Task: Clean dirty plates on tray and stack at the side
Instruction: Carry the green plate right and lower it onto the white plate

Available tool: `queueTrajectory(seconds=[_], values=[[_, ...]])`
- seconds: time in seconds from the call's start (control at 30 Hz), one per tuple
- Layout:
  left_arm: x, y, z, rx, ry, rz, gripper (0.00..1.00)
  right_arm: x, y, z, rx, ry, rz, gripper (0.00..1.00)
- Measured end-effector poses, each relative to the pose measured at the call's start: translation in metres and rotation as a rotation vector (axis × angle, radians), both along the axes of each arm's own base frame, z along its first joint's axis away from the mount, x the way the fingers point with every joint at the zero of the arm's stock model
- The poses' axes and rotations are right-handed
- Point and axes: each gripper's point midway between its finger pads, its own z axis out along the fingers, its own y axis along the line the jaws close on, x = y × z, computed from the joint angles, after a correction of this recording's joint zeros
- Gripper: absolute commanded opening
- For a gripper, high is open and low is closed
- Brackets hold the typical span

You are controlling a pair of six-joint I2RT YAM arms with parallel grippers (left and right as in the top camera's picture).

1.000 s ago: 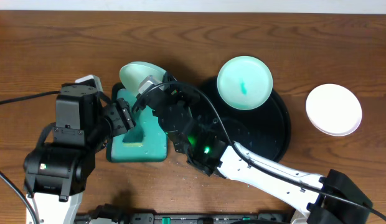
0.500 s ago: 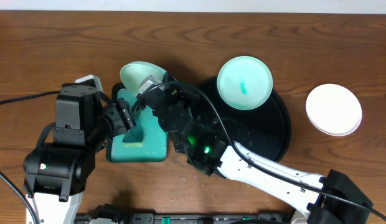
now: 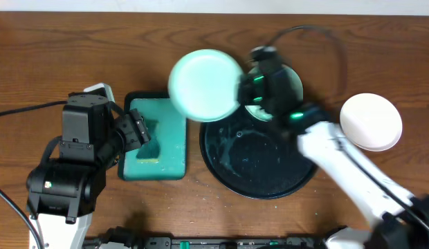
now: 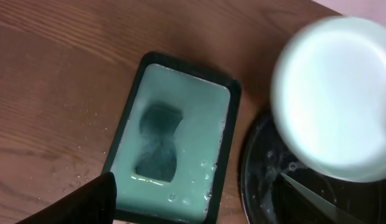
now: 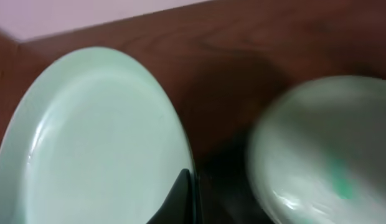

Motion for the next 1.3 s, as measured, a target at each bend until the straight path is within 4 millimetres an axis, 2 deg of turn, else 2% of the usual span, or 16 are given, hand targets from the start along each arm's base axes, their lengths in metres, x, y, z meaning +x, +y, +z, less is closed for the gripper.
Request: queueTrajectory(seconds=[0.1, 0.2, 0.3, 0.33, 0.53, 0.63, 0.7, 0.77, 0.83, 0.9, 0.97, 1.1, 1.17, 1.23, 1.27, 1.3], values=[[0.0, 0.0, 0.0, 0.0, 0.002, -0.001, 0.8, 0.002, -0.075, 0.001, 0.021, 0.094, -0.157, 0.01], [0.0, 0.0, 0.0, 0.0, 0.002, 0.0, 0.8, -0.004, -0.156, -0.015, 0.014, 0.209, -0.355, 0.01], [0.0, 0.0, 0.0, 0.0, 0.002, 0.0, 0.8, -0.028, -0.242, -0.04, 0.009, 0.356, -0.59, 0.01], [0.0, 0.0, 0.0, 0.0, 0.002, -0.001, 0.8, -0.043, -0.281, -0.051, 0.008, 0.416, -0.703, 0.01], [0.0, 0.0, 0.0, 0.0, 0.002, -0.001, 0.8, -0.103, -0.383, -0.075, -0.013, 0.559, -1.036, 0.01], [0.0, 0.0, 0.0, 0.0, 0.002, 0.0, 0.8, -0.124, -0.414, -0.084, -0.024, 0.602, -1.141, 0.01], [0.0, 0.0, 0.0, 0.0, 0.002, 0.0, 0.8, -0.132, -0.426, -0.089, -0.043, 0.617, -1.181, 0.17], [0.0, 0.0, 0.0, 0.0, 0.002, 0.0, 0.8, -0.128, -0.434, -0.09, -0.058, 0.596, -1.186, 0.45], [0.0, 0.0, 0.0, 0.0, 0.002, 0.0, 0.8, -0.118, -0.434, -0.092, -0.058, 0.572, -1.127, 0.48], [0.0, 0.0, 0.0, 0.0, 0.002, 0.0, 0.8, -0.105, -0.421, -0.093, -0.015, 0.553, -1.018, 0.48], [0.0, 0.0, 0.0, 0.0, 0.002, 0.0, 0.8, -0.089, -0.4, -0.091, 0.039, 0.527, -0.891, 0.47], [0.0, 0.0, 0.0, 0.0, 0.002, 0.0, 0.8, -0.053, -0.334, -0.083, 0.095, 0.459, -0.57, 0.48], [0.0, 0.0, 0.0, 0.0, 0.002, 0.0, 0.8, -0.043, -0.301, -0.081, 0.067, 0.447, -0.442, 0.33], [0.0, 0.0, 0.0, 0.0, 0.002, 0.0, 0.8, -0.039, -0.272, -0.084, 0.008, 0.456, -0.352, 0.08], [0.0, 0.0, 0.0, 0.0, 0.002, 0.0, 0.8, -0.04, -0.262, -0.087, -0.033, 0.473, -0.338, 0.01], [0.0, 0.0, 0.0, 0.0, 0.002, -0.001, 0.8, -0.043, -0.256, -0.091, -0.071, 0.5, -0.348, 0.01]])
